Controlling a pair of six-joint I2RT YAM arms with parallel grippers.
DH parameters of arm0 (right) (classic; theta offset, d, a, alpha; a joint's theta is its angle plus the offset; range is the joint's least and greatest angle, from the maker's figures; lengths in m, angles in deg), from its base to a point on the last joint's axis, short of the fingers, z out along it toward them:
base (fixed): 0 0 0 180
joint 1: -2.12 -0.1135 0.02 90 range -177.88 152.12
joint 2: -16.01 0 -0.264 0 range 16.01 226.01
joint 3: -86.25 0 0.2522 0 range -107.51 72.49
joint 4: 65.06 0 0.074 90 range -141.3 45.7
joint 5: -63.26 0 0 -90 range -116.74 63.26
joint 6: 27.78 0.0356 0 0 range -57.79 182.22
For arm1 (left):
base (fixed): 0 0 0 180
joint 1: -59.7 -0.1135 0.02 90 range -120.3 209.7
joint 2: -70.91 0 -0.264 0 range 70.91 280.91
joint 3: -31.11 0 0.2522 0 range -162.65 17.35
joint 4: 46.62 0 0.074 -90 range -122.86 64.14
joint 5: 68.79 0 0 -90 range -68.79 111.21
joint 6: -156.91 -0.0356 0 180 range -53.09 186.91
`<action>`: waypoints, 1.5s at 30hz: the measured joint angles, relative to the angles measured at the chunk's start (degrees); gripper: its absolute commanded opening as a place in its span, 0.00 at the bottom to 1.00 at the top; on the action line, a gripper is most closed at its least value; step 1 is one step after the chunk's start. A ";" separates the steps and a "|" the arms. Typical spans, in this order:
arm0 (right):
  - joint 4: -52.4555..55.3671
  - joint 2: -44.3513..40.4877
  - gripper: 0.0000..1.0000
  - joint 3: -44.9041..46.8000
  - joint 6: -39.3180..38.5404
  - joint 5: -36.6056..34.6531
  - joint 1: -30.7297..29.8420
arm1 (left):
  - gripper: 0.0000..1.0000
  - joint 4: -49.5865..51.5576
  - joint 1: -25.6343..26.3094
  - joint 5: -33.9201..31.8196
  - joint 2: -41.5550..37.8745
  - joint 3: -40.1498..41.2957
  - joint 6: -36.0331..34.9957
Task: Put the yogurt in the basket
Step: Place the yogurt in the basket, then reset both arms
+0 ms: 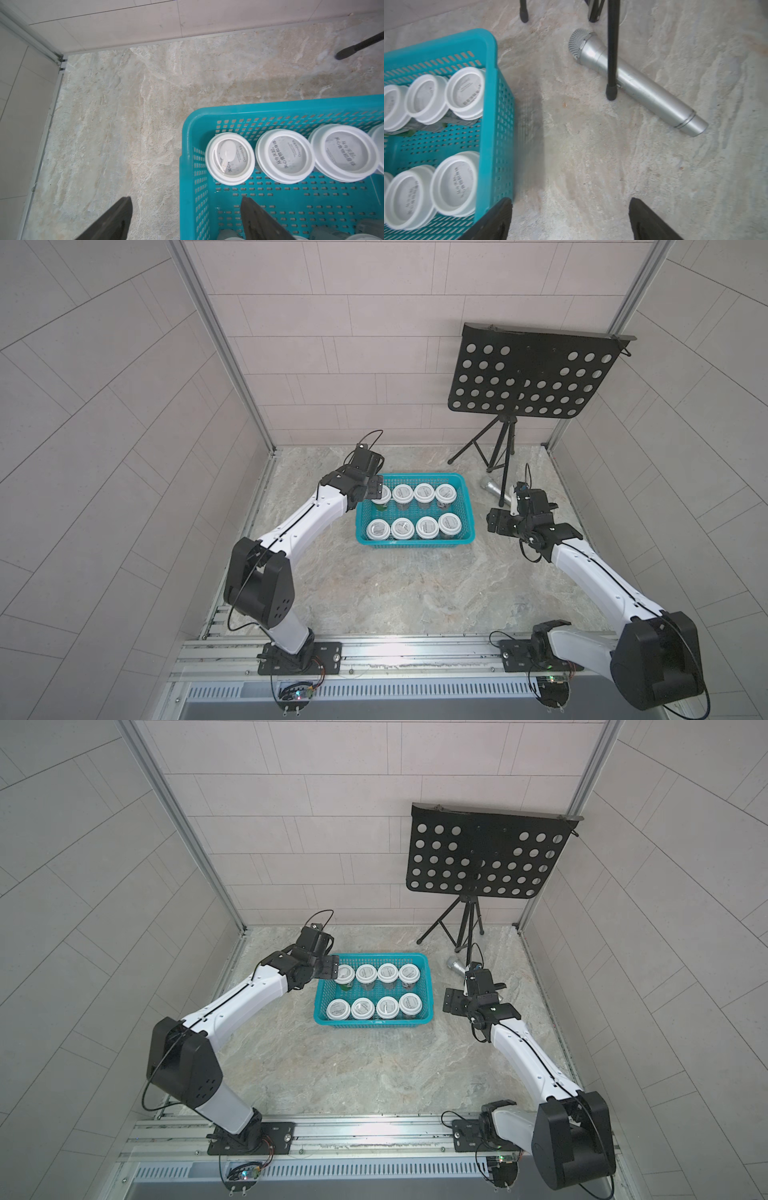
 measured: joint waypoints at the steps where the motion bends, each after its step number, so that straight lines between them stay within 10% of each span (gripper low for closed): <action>1: -1.25 0.15 1.00 0.59 0.13 -2.47 0.02 | 0.99 -1.62 0.00 -1.75 -1.38 2.34 -0.17; 15: -23.58 2.27 1.00 11.80 -3.52 -19.02 4.26 | 1.00 -21.84 -4.28 -15.04 -11.47 25.49 -5.09; 29: -55.32 10.58 1.00 23.32 -13.16 -15.69 4.76 | 1.00 -50.75 -15.47 -3.21 -13.18 49.05 -12.83; 45: -77.79 23.54 1.00 27.67 -17.92 -13.92 5.14 | 1.00 -70.95 -22.12 9.90 -3.43 52.57 -14.62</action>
